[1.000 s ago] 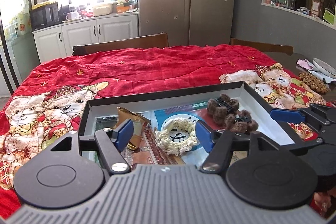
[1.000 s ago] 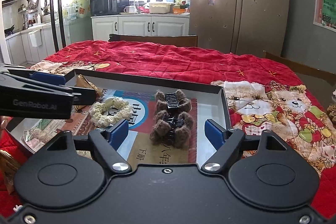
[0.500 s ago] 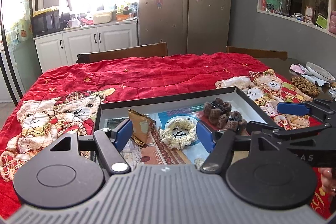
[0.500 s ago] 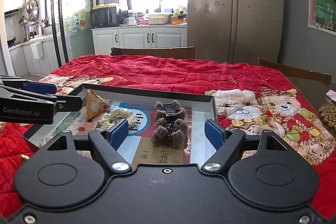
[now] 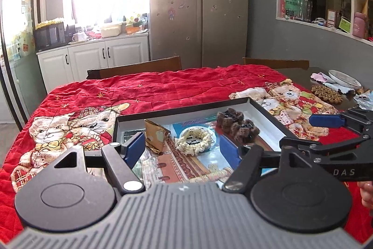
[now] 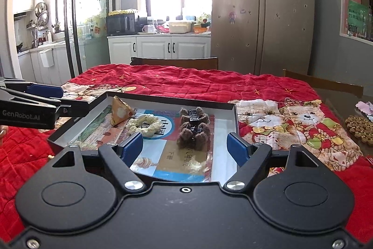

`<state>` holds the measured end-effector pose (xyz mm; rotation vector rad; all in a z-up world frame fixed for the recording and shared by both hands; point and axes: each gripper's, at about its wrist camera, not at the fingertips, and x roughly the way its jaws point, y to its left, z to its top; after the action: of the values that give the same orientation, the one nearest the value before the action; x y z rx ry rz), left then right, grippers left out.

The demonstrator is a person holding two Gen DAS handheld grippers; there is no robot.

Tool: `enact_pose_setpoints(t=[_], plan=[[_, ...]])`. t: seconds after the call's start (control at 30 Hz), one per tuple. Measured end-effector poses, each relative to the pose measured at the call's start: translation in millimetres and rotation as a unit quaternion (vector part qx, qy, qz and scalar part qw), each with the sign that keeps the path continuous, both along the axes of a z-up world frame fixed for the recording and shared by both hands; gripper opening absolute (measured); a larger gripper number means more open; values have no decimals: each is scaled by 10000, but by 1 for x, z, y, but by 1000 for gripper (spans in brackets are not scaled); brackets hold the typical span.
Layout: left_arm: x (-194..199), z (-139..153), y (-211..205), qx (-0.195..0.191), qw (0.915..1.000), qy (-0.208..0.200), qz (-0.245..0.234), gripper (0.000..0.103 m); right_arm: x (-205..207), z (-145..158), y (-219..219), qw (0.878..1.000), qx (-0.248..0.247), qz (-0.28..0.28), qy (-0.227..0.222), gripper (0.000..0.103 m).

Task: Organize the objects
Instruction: 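Lift both open tools away from the box, then move both open tools down to the scrunchie pile beside the black box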

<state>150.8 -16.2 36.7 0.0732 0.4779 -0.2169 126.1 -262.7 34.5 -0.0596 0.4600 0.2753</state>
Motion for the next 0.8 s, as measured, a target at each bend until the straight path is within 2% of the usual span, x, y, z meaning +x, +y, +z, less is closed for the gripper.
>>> enact_pose_setpoints(t=[0.3,0.67,0.8], plan=[[-30,1,-4,30,9998,-68,-187,81,-39,3,-2,9997,-188,125,-123,78],[-57,-8,-8,122,9993,-7,-343,81,-68,-15,-2,9988,-437,200,-16,79],[-65,-19,-12,224,9989,63,-418,81,-67,-21,-9,9997,-207,131,89,86]])
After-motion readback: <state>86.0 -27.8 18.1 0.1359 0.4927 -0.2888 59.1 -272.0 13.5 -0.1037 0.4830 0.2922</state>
